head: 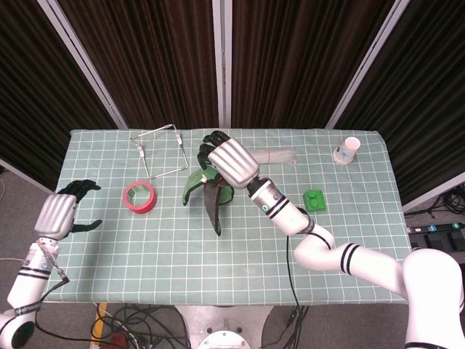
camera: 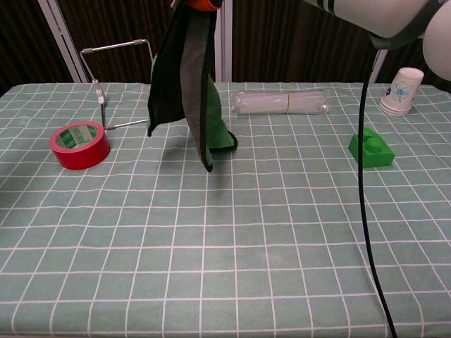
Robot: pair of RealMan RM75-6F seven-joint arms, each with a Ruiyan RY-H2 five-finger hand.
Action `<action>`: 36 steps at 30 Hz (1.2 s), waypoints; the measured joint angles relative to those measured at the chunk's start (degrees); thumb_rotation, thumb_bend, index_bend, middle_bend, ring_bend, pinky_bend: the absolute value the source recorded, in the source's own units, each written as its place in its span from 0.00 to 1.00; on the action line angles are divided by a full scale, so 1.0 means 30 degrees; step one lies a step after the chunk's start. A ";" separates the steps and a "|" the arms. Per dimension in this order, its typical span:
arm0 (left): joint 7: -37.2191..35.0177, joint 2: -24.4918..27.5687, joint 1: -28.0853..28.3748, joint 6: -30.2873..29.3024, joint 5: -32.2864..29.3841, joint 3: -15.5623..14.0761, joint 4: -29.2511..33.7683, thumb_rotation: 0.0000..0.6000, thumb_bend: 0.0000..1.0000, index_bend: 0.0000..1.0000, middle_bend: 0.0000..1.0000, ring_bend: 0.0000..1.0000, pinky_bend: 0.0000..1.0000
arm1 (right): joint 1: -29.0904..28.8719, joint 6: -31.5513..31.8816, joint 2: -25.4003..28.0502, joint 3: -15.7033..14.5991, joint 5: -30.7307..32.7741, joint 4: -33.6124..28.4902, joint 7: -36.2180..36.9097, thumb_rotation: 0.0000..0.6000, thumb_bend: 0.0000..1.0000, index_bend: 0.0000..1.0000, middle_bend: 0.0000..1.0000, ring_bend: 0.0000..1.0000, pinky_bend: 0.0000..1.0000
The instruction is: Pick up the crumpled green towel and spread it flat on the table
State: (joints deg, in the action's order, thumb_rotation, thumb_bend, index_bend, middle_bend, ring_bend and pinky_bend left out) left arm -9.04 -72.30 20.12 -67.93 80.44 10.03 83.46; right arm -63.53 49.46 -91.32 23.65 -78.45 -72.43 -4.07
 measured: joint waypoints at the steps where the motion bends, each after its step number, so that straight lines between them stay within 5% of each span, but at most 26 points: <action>1: -0.0082 -0.0269 0.0293 0.0337 -0.0121 0.0086 -0.0194 1.00 0.04 0.26 0.24 0.19 0.33 | -0.0114 -0.0136 0.0073 0.0105 0.0244 -0.0155 -0.0094 1.00 0.52 0.81 0.40 0.23 0.22; 12: 0.0411 -0.2531 0.2196 0.1884 -0.1986 0.1007 -0.0965 1.00 0.04 0.26 0.24 0.19 0.34 | -0.0687 -0.1177 0.1180 0.1018 0.1659 -0.1774 0.2827 1.00 0.52 0.81 0.40 0.22 0.22; 20: 0.0314 -0.3030 0.2824 0.3336 -0.3837 0.1361 -0.0381 0.98 0.01 0.27 0.24 0.19 0.35 | -0.1848 -0.1609 0.0271 0.1006 0.4161 -0.0488 -0.0380 1.00 0.52 0.81 0.40 0.22 0.22; 30: 0.0906 -0.4072 0.4153 0.5197 -0.7199 0.2193 -0.0348 0.40 0.00 0.27 0.24 0.19 0.36 | -0.4103 -0.0834 -0.2482 0.0956 0.8443 0.1659 -0.6512 1.00 0.52 0.80 0.40 0.22 0.22; 36: 0.2812 -0.4775 0.4722 0.5140 -0.9008 0.2305 -0.0597 0.26 0.00 0.27 0.24 0.19 0.37 | -0.5566 0.0101 -0.4169 0.1168 1.0793 0.2734 -0.9355 1.00 0.52 0.79 0.40 0.22 0.22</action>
State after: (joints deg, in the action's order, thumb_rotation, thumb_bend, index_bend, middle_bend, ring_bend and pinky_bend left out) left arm -0.60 -86.63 34.28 -52.51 53.42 16.94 81.67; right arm -80.22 49.76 -103.82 27.15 -46.07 -64.23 -32.13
